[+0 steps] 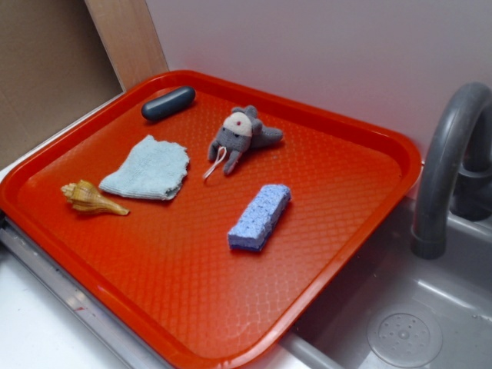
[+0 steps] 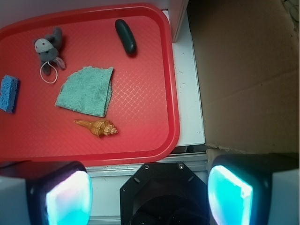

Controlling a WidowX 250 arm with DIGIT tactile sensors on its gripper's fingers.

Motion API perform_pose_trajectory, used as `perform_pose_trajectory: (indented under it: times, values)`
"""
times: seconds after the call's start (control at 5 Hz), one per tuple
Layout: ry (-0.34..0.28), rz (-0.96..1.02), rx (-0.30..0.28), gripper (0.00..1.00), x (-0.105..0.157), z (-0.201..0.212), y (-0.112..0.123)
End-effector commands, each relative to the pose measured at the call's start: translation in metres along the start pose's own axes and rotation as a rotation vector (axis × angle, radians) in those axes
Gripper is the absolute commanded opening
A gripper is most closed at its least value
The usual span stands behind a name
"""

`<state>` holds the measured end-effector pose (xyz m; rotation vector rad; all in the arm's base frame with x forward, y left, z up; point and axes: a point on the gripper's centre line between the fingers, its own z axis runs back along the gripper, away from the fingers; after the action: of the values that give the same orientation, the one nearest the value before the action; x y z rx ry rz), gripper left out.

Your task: Grab the blue sponge.

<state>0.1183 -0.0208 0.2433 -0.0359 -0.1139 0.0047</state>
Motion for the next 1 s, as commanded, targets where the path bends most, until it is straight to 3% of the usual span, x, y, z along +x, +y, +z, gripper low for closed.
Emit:
perform_pose_trajectory:
  times: [0.0, 0.2, 0.4, 0.6, 0.8]
  values:
    - [0.0, 0.0, 0.0, 1.0, 0.0, 0.0, 0.0]
    - [-0.011, -0.037, -0.025, 1.0, 0.018, -0.007, -0.043]
    - [-0.066, -0.04, -0.066, 1.0, 0.027, -0.005, -0.085]
    - [-0.099, -0.027, -0.176, 1.0, 0.036, -0.007, -0.133]
    - [-0.084, 0.002, -0.214, 1.0, 0.043, -0.015, -0.182]
